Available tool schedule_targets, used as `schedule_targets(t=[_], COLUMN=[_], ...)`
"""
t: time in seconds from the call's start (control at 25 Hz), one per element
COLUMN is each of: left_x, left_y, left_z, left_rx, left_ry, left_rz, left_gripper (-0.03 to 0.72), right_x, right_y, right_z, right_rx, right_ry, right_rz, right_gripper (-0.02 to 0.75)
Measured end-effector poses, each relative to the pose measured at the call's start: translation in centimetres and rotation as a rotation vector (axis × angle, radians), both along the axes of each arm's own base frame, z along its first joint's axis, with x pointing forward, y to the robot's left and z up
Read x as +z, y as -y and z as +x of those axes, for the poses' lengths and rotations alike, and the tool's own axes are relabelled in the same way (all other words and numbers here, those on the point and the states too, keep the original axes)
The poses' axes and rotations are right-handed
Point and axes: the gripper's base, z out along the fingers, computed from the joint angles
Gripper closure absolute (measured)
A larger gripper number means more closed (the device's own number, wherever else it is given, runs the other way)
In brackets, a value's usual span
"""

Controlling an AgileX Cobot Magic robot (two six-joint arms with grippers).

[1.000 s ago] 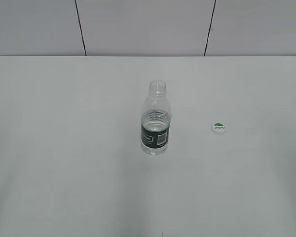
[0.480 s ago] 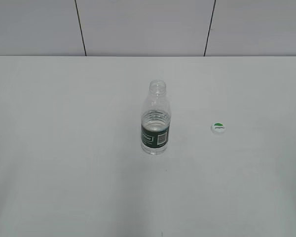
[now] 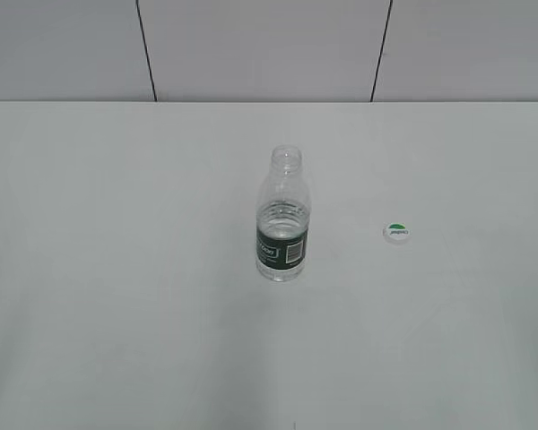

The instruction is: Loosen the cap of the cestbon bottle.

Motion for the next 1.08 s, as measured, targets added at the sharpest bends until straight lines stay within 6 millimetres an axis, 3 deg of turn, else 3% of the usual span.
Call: schedule_targets(t=[1.08], left_x=[-0.05], left_y=[-0.51], left_z=[0.01], left_rx=[0.061], left_ry=[-0.006], left_rz=[0.002], left_gripper=[0.210], right_x=[-0.03], right_y=[0.00], right_z=[0.01], right_rx=[0.000], right_ry=[-0.001], right_rz=[0.001], right_gripper=[0.259])
